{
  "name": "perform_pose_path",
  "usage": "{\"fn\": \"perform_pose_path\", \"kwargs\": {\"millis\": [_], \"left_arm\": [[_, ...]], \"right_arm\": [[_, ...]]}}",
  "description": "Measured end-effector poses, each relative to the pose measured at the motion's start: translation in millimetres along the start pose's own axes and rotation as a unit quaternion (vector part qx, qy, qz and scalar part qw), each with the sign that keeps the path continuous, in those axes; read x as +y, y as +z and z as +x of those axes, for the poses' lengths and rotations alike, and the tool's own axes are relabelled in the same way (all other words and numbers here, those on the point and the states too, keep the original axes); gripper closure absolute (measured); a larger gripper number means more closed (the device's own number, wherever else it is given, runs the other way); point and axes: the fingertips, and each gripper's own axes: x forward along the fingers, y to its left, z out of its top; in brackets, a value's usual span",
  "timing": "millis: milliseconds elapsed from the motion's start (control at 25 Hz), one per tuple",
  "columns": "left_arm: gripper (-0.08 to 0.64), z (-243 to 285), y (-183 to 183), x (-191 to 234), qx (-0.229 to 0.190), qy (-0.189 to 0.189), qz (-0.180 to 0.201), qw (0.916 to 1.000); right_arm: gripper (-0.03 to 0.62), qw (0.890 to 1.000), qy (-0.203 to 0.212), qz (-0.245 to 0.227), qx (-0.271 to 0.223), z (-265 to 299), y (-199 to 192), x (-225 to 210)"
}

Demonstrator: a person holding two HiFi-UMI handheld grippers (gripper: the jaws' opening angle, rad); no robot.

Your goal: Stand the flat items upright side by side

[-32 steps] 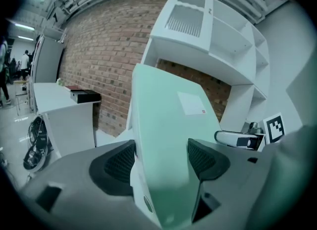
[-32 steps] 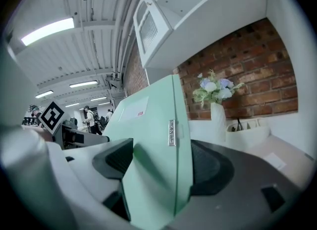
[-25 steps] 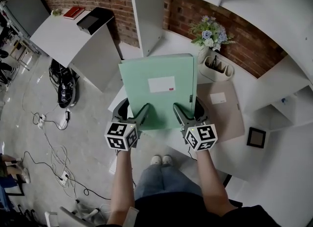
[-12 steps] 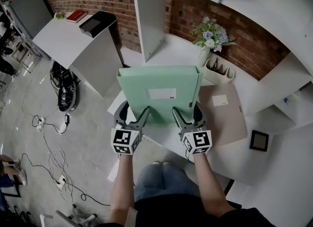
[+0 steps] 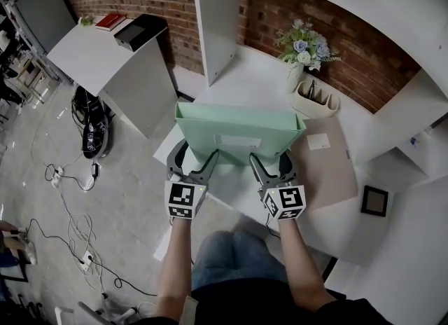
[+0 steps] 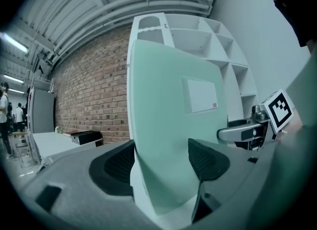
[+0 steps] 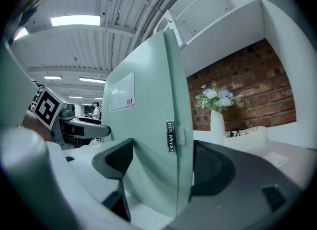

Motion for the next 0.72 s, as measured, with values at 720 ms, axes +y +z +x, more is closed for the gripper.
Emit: {"fn": "perform_pose_path", "kwargs": {"millis": [720], "left_arm": [[0.244,-5.8,-3.5,-2.1,0.004,0.001,-0.024,0.9997]], "right_arm": [[0.242,0.999,0.020,-0.023,0.027,-4.0,-2.3,5.8]]}}
